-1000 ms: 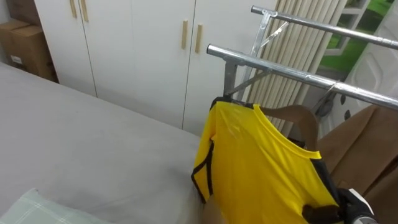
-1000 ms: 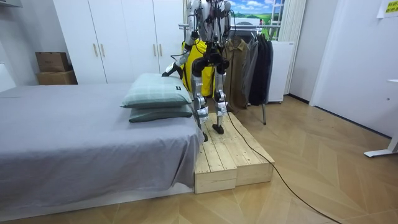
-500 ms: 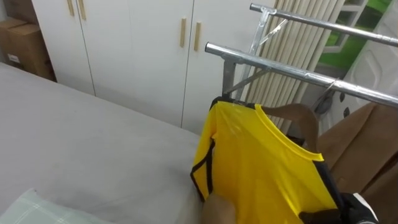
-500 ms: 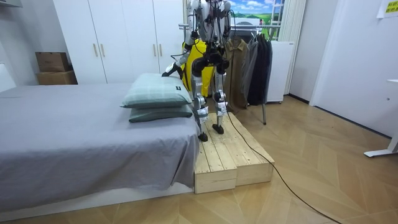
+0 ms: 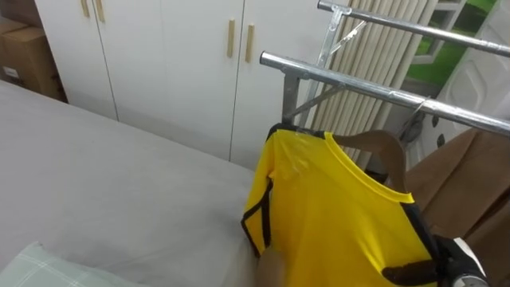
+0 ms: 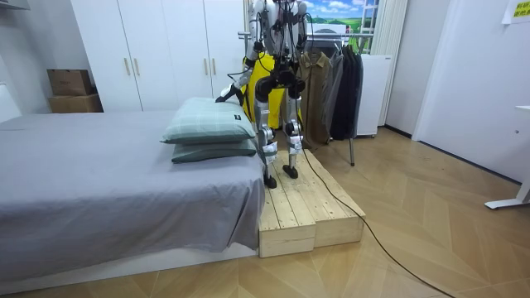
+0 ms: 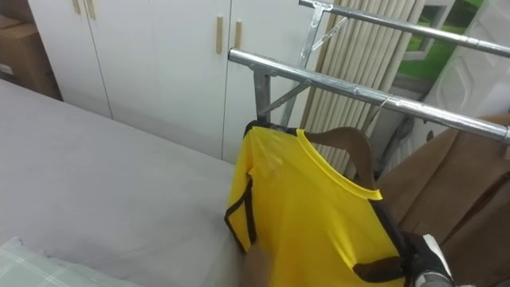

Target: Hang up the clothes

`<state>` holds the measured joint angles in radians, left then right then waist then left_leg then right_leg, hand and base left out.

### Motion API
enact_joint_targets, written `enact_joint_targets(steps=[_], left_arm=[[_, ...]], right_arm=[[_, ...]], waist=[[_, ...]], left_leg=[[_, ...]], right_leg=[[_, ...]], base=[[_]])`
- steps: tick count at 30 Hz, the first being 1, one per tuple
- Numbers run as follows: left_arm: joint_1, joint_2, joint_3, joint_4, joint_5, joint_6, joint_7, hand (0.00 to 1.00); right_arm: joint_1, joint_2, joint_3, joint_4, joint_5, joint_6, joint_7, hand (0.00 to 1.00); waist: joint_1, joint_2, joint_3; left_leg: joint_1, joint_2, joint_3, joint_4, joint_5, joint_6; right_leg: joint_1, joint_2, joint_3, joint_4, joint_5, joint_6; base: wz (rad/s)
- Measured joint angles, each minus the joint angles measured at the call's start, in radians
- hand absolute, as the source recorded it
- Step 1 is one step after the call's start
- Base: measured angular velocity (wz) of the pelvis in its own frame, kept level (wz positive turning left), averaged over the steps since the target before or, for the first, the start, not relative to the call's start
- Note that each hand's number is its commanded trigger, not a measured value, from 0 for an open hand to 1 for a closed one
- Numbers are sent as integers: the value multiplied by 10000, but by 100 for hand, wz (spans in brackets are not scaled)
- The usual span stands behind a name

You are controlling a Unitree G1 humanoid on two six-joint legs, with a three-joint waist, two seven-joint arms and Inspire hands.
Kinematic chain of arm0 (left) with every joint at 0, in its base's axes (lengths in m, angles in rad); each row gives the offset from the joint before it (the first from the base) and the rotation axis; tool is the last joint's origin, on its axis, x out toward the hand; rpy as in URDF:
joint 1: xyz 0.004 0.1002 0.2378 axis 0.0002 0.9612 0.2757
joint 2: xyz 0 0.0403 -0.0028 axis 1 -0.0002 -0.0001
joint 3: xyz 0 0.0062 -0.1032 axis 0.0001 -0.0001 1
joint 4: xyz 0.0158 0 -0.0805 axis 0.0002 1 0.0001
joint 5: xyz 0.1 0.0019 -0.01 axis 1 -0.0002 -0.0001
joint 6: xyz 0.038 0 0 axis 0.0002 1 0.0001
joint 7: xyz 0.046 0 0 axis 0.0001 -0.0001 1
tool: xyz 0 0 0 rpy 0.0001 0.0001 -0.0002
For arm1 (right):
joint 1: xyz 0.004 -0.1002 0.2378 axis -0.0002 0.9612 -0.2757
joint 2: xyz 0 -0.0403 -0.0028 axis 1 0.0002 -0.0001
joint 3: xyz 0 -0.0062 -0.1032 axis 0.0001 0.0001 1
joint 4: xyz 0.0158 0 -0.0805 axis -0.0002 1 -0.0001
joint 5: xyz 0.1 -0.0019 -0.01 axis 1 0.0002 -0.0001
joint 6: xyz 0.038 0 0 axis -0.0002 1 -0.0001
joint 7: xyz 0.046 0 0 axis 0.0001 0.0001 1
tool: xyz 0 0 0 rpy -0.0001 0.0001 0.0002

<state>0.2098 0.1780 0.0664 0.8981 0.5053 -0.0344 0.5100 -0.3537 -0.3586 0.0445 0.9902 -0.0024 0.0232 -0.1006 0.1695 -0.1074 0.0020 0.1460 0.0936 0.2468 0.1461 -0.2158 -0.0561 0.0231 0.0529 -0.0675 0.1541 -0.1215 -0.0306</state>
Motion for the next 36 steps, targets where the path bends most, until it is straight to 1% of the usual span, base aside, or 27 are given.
enact_joint_targets(steps=[7,12,17,21,25,30,33,36], left_arm=[[-13,-1,-7,-28,77,-10,-1,0],[-225,-11,-122,243,-23,6,80,0],[-303,-13,-116,258,-19,6,75,0],[-316,-38,-110,256,-17,18,75,0],[-246,-68,-85,240,-22,108,54,0],[-208,-104,12,132,-18,194,44,0],[-210,-109,6,59,-34,308,44,0],[-209,-108,-28,52,-238,307,77,0]], right_arm=[[-13,0,-2,-861,-27,-11,-300,0],[-195,0,-3,-1259,1094,-12,-587,0],[-195,0,-204,-2164,1439,-30,-880,0],[-191,0,-339,-3180,1567,-196,-1198,0],[-173,-1,-343,-3835,1653,-212,-1376,0],[-158,-1,-393,-4873,1965,-213,-1661,0],[-157,-1,-406,-5053,2033,-214,-1888,0],[-139,-1,-403,-5149,2283,-213,-2051,0]], waist=[[-7,7,-4],[-19,33,13],[-76,98,47],[-256,134,31],[-304,168,19],[-541,170,9],[-601,145,-11],[-638,139,-16]], left_leg=[[-33,0,0,4,0,0],[-18,-7,48,3,0,1],[-76,-10,95,2,0,1],[-331,-9,12,41,1,2],[-342,3,37,44,2,1],[-412,2,27,46,2,1],[-404,3,12,49,2,1],[-340,3,3,50,2,1]], right_leg=[[-52,0,28,39,1,-1],[-53,-6,124,155,1,-1],[-165,-8,123,156,1,-2],[-327,-9,64,154,21,-27],[-356,7,93,154,21,-28],[-409,-2,62,167,21,-27],[-393,-7,28,167,21,-28],[-348,-10,31,164,21,-28]], base=[[0],[-3],[0],[3],[-2],[0],[0],[0]])
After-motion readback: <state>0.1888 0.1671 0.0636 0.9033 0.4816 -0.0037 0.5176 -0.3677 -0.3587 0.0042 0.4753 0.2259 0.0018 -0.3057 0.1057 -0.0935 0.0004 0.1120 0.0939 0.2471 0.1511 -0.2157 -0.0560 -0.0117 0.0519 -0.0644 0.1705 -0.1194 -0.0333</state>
